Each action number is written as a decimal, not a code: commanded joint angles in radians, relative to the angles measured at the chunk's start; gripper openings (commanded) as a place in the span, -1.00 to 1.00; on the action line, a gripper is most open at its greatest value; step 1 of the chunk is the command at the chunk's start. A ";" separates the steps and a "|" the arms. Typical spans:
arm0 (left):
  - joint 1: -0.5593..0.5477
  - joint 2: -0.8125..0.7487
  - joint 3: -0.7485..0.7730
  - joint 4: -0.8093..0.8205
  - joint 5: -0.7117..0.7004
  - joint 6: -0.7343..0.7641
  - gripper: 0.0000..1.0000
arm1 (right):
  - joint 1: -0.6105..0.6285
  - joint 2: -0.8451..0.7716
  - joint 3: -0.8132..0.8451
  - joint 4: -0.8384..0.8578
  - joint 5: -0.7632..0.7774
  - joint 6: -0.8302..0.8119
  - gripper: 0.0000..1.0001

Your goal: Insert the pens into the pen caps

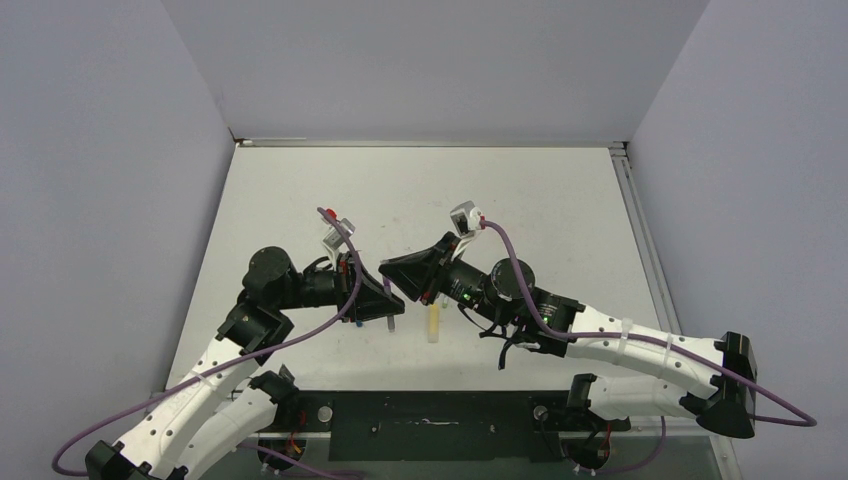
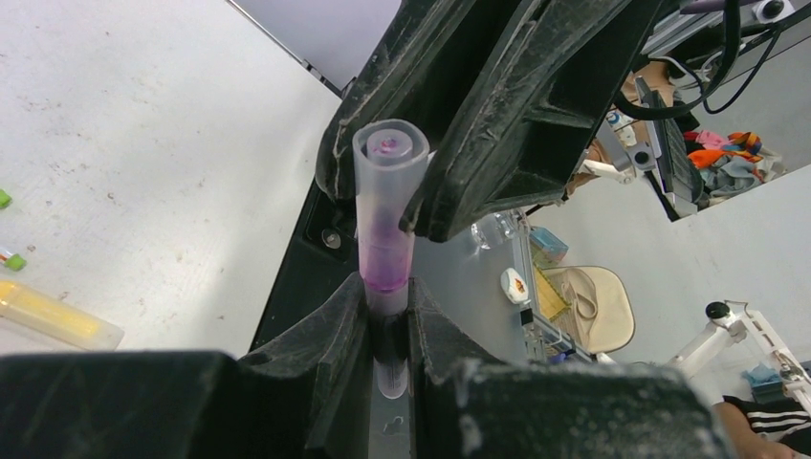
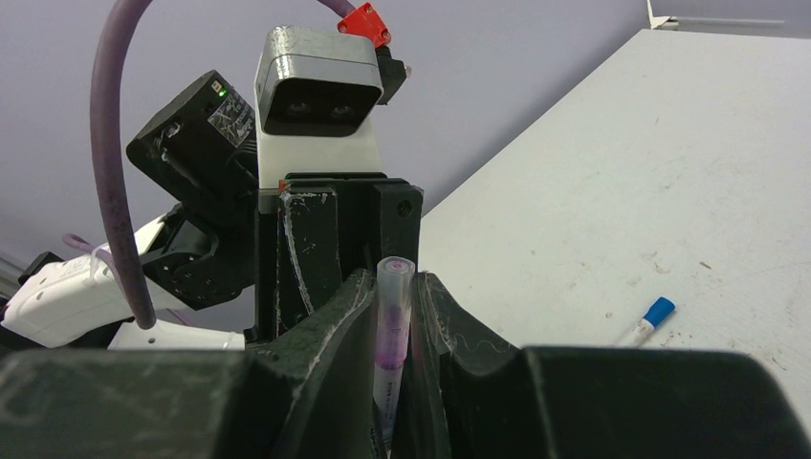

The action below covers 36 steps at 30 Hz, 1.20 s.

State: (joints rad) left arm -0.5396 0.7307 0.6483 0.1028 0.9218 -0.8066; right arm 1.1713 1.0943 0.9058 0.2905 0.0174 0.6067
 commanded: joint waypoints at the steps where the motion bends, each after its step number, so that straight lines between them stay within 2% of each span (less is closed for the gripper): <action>1: 0.010 -0.003 0.086 0.031 -0.073 0.090 -1.00 | 0.029 -0.027 -0.004 -0.066 -0.110 -0.045 -0.82; 13: 0.010 0.019 0.103 -0.036 -0.081 0.291 -1.00 | 0.036 -0.026 0.081 -0.176 -0.098 -0.125 -0.61; 15: 0.010 0.020 0.105 -0.054 -0.079 0.318 -1.00 | 0.035 -0.030 0.091 -0.188 -0.091 -0.134 -0.49; 19: 0.010 0.010 0.098 -0.076 -0.087 0.367 -1.00 | 0.037 -0.038 0.115 -0.220 -0.080 -0.147 -0.05; 21: 0.010 0.005 0.099 -0.093 -0.094 0.390 -1.00 | 0.037 -0.048 0.128 -0.234 -0.068 -0.154 0.03; 29: 0.010 0.001 0.097 -0.173 -0.107 0.449 -1.00 | 0.037 -0.064 0.218 -0.339 0.028 -0.196 0.11; 36: 0.010 -0.020 0.097 -0.206 -0.102 0.466 -1.00 | 0.037 0.004 0.321 -0.421 0.085 -0.212 0.03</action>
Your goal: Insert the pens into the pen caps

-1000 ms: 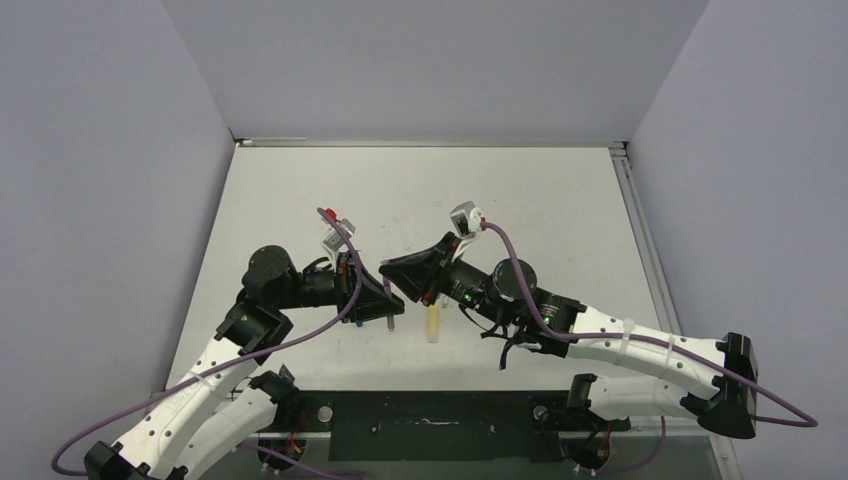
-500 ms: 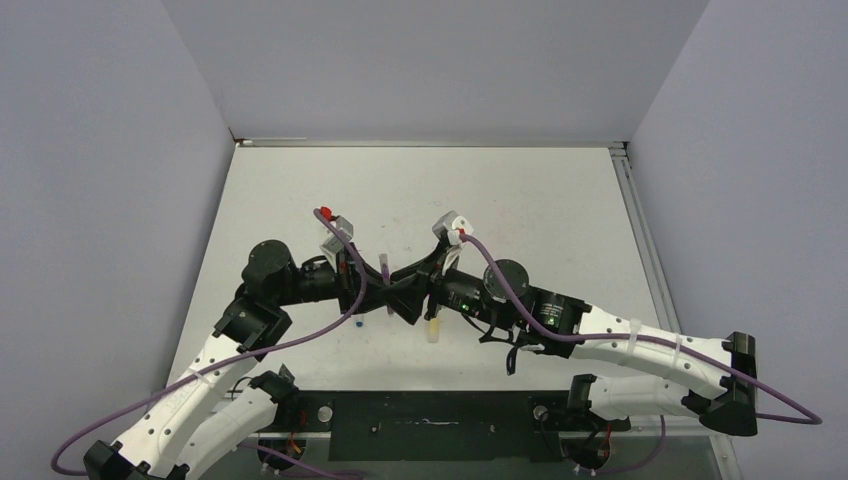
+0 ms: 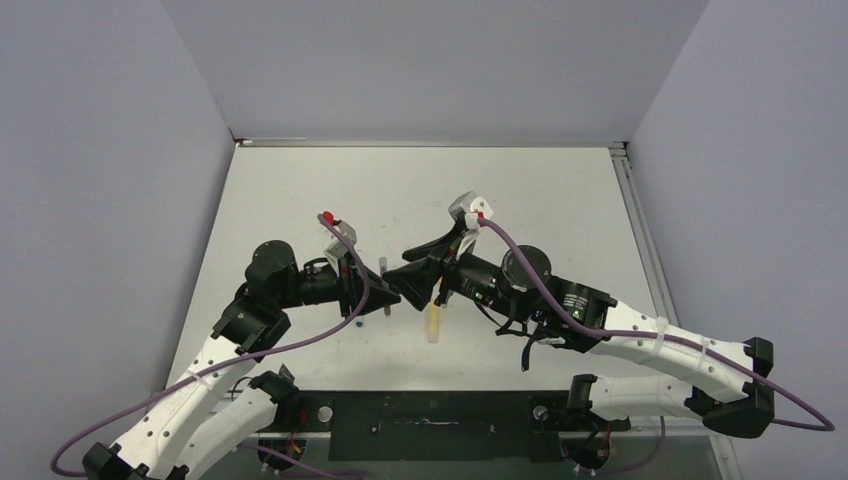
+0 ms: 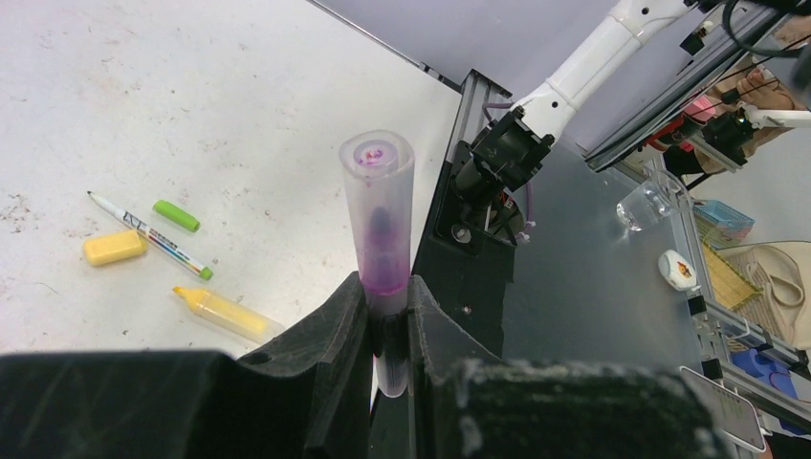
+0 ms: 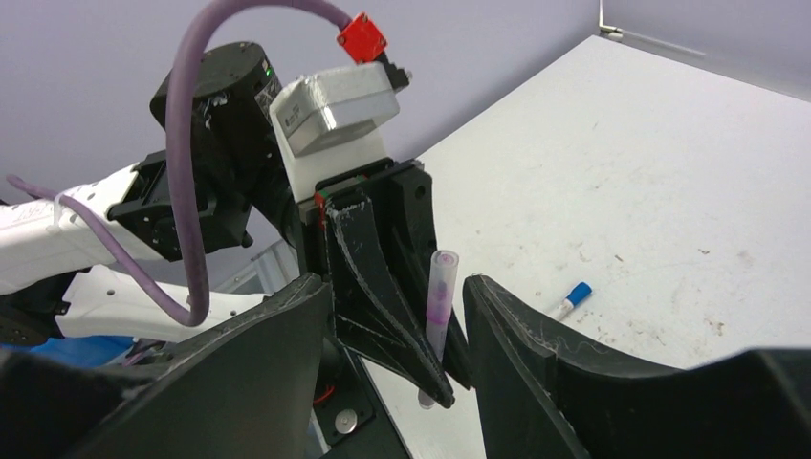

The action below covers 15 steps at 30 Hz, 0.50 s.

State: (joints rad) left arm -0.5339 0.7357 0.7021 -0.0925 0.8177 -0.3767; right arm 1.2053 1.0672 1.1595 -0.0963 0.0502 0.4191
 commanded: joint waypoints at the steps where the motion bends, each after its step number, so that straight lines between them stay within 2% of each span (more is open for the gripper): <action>1: 0.005 -0.027 0.045 -0.015 0.004 0.038 -1.00 | 0.003 0.038 0.074 -0.035 0.050 -0.026 0.02; 15: 0.005 -0.043 0.058 -0.060 0.021 0.056 -1.00 | 0.020 0.143 0.133 -0.025 0.007 -0.016 -0.12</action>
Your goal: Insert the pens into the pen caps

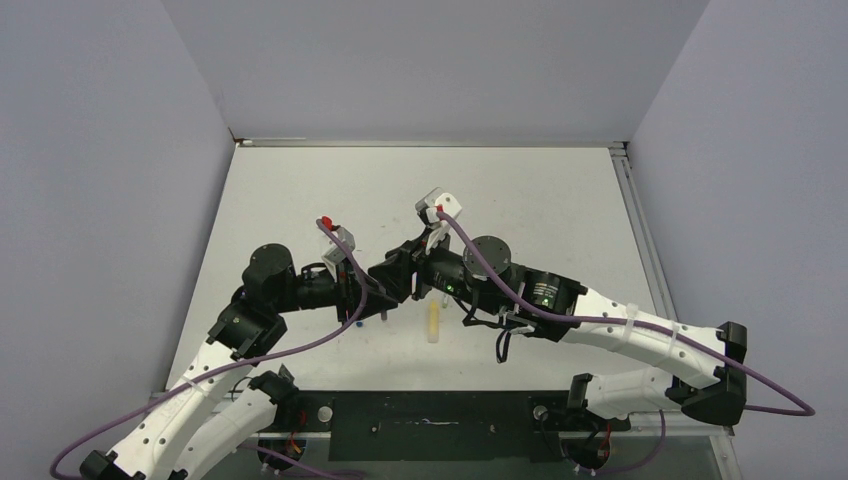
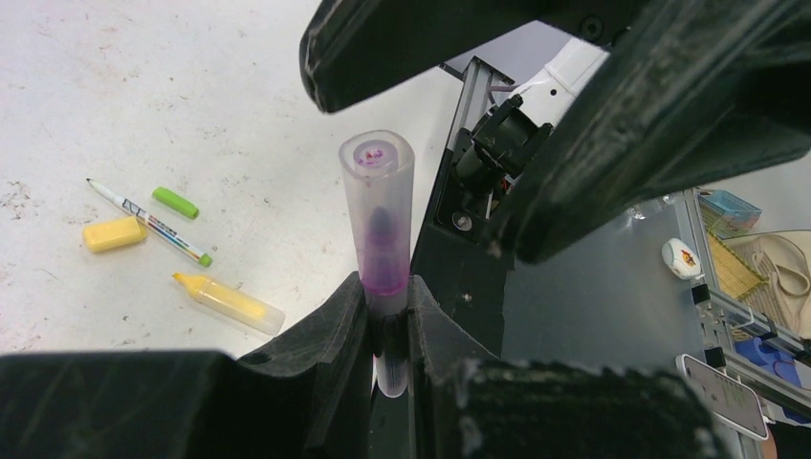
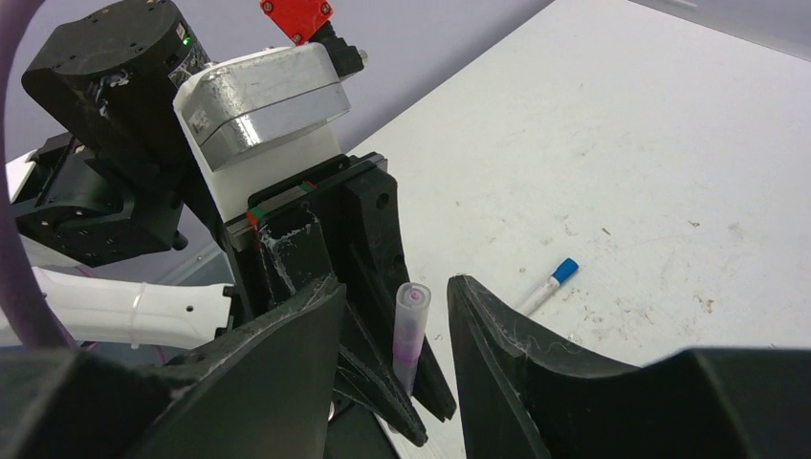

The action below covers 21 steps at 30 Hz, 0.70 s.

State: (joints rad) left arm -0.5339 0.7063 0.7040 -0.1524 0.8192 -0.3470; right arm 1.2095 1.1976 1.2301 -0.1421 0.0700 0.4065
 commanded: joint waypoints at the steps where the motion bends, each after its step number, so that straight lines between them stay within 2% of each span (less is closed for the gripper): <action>1: 0.005 -0.014 0.057 -0.001 0.021 0.026 -1.00 | 0.017 0.017 0.064 0.019 -0.010 -0.003 -0.12; 13: 0.003 -0.021 0.062 0.007 0.028 0.012 -1.00 | 0.026 0.052 0.065 0.012 0.007 -0.012 -0.21; 21: 0.004 -0.022 0.064 0.033 0.035 -0.014 -1.00 | 0.035 0.054 0.059 0.004 0.013 -0.011 -0.41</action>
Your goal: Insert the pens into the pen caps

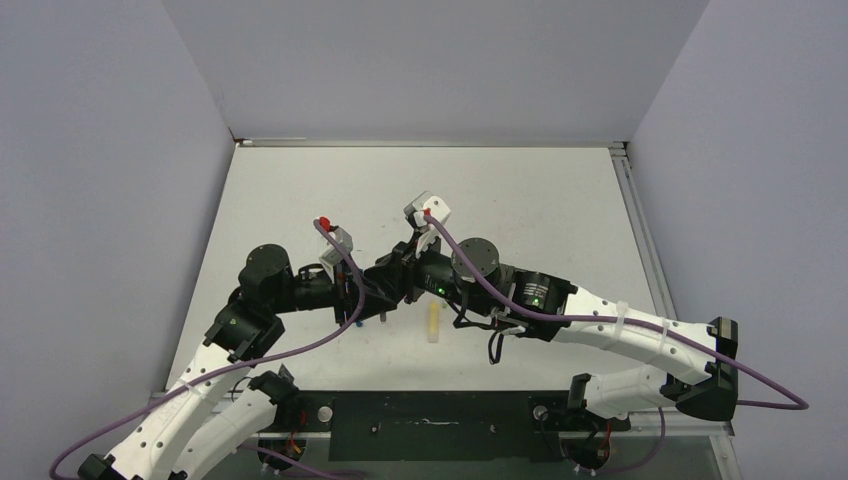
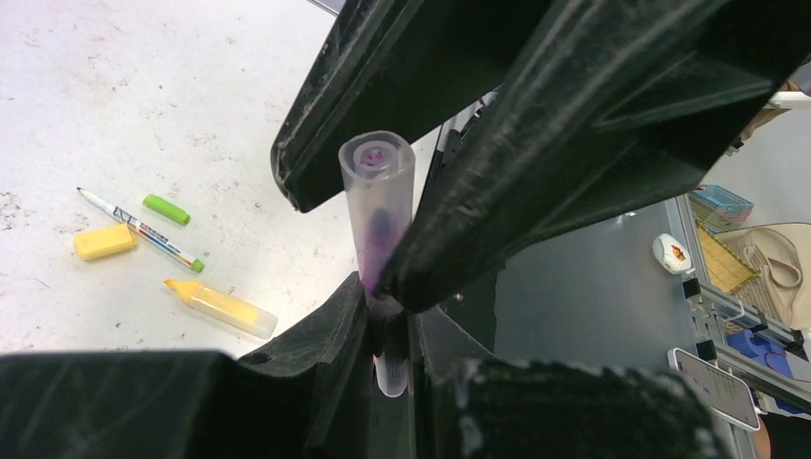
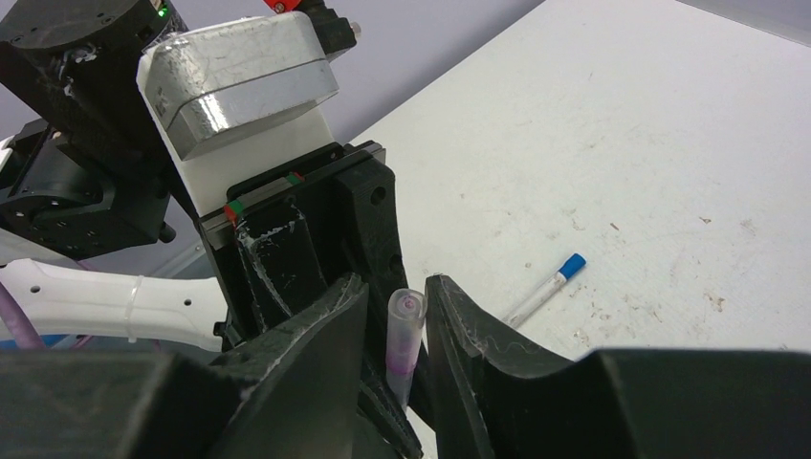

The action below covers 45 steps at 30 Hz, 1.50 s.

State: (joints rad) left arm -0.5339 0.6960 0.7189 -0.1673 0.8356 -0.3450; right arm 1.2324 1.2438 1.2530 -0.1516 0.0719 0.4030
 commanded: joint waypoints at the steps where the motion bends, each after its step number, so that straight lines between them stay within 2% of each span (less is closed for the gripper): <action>1: 0.003 -0.013 0.050 0.053 0.020 -0.021 -1.00 | 0.013 0.008 0.035 0.011 0.011 -0.008 -0.45; 5: 0.003 -0.010 0.053 0.073 0.024 -0.039 -1.00 | 0.016 0.008 0.026 0.004 0.015 -0.011 -0.63; 7: 0.003 -0.009 0.056 0.079 0.026 -0.047 -1.00 | 0.017 0.007 0.019 0.003 0.012 -0.011 -0.87; 8: 0.003 -0.008 0.057 0.082 0.026 -0.049 -1.00 | 0.019 0.006 0.014 0.001 0.011 -0.012 -0.89; 23: 0.003 0.008 0.135 0.081 -0.033 -0.043 -1.00 | 0.043 -0.041 -0.076 -0.070 0.020 -0.035 -0.89; 45: 0.005 0.137 0.337 0.055 -0.102 0.012 -1.00 | 0.058 -0.071 -0.224 -0.121 -0.174 -0.050 -0.89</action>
State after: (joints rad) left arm -0.5549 0.8192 0.9054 -0.3416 0.8677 -0.3260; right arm 1.2430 1.1477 1.1164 0.0063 0.1158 0.3531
